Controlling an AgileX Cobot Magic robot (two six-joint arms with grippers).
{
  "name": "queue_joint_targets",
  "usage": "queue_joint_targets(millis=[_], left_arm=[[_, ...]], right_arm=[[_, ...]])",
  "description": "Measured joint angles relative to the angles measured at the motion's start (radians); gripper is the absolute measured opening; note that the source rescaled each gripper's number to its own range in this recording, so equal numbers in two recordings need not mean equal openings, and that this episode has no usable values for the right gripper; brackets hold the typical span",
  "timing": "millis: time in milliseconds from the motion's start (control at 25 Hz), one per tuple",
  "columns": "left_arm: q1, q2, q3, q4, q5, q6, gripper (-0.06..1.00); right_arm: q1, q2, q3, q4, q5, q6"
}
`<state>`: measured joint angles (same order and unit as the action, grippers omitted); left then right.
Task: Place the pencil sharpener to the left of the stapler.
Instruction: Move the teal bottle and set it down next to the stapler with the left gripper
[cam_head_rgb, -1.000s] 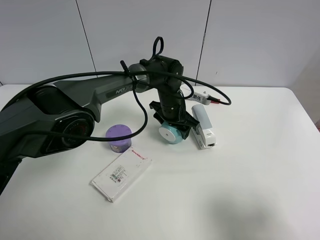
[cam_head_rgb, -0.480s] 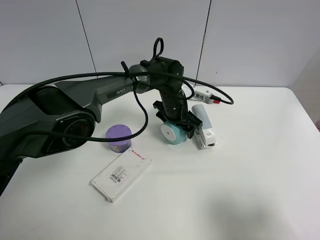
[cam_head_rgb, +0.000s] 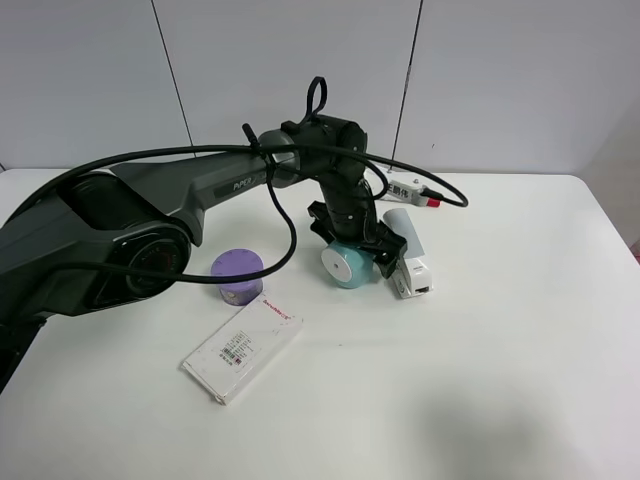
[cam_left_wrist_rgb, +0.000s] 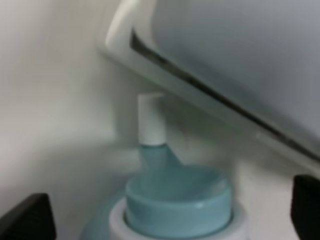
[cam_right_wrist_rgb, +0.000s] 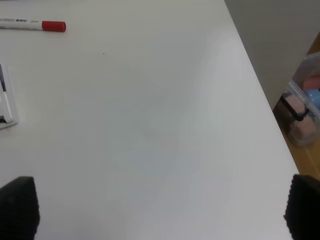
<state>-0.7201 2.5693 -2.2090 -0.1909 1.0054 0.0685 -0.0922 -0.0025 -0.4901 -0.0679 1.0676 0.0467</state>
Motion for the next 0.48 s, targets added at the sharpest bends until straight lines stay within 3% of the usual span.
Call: queue_joint_targets(millis=[120, 480], left_arm=[[0.0, -0.007, 0.0, -0.001, -0.017, -0.005, 0.98], [0.0, -0.109, 0.001, -0.007, -0.03, -0.01, 0.98]], right_arm=[[0.0, 0.0, 0.0, 0.0, 0.0, 0.0], [0.0, 0.0, 0.0, 0.0, 0.0, 0.0]])
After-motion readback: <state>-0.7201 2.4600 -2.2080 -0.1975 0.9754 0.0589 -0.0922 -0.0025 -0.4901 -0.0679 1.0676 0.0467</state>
